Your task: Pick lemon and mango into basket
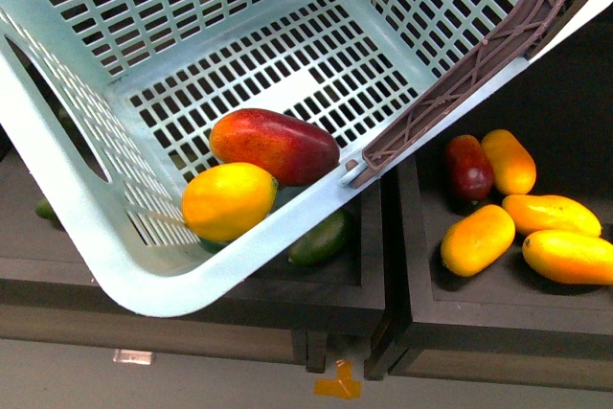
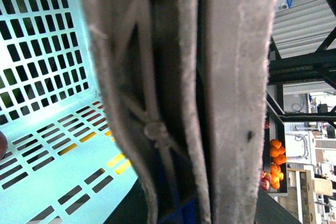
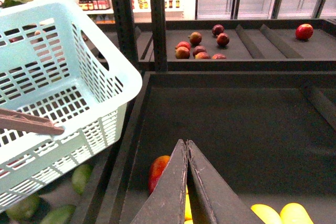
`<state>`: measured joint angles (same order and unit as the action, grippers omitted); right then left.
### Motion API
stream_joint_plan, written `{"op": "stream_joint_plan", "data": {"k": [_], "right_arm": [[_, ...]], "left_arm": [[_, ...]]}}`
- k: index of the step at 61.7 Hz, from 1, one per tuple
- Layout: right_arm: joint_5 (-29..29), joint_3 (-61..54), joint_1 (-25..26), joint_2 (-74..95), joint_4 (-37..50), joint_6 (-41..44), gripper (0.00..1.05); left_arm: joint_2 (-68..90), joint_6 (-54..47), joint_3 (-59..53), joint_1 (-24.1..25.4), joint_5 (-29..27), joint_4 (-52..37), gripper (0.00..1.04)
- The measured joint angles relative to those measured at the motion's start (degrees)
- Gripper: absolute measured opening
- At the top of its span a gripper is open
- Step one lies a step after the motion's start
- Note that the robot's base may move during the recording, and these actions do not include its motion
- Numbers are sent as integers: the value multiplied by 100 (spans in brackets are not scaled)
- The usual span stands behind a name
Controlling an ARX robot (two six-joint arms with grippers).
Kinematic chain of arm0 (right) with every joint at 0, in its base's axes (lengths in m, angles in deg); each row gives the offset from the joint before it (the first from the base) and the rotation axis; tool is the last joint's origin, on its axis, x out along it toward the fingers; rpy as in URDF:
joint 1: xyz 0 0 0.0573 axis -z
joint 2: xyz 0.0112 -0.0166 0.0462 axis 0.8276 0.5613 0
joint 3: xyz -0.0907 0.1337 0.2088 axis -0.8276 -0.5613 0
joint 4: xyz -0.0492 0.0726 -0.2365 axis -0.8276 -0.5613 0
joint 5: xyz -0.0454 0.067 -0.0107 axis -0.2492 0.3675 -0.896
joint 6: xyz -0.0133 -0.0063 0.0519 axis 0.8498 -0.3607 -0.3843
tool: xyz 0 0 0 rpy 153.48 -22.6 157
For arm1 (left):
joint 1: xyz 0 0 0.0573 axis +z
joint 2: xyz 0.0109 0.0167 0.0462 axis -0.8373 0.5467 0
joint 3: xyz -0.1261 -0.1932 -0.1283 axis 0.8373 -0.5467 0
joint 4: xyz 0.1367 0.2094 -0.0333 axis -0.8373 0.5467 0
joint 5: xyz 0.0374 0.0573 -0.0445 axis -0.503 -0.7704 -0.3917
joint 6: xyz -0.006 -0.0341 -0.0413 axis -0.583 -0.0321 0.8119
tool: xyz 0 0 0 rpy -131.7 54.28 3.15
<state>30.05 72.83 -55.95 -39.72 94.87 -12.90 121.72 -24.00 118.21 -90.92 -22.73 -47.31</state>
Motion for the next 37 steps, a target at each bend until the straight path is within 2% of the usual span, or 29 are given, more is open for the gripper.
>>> {"op": "stream_joint_plan", "data": {"k": [10,17,29,31,37], "right_arm": [[0,0,0,-229,-236,-2,2],[-9,0,0,-1032,-1180,-2,2],[-9,2,0,-1213,-1252,0,2],[-7,2,0,-1215,-1252,4,5],[-7,2,0,-1217,-1255,4,22]], "left_arm": [[0,0,-2,0,0,0,17],[0,0,0,0,2,0,17],[0,7,-2,0,-9,0,17],[0,11,-2,0,0,0,17],[0,-4,-2,0,-2,0,17]]}}
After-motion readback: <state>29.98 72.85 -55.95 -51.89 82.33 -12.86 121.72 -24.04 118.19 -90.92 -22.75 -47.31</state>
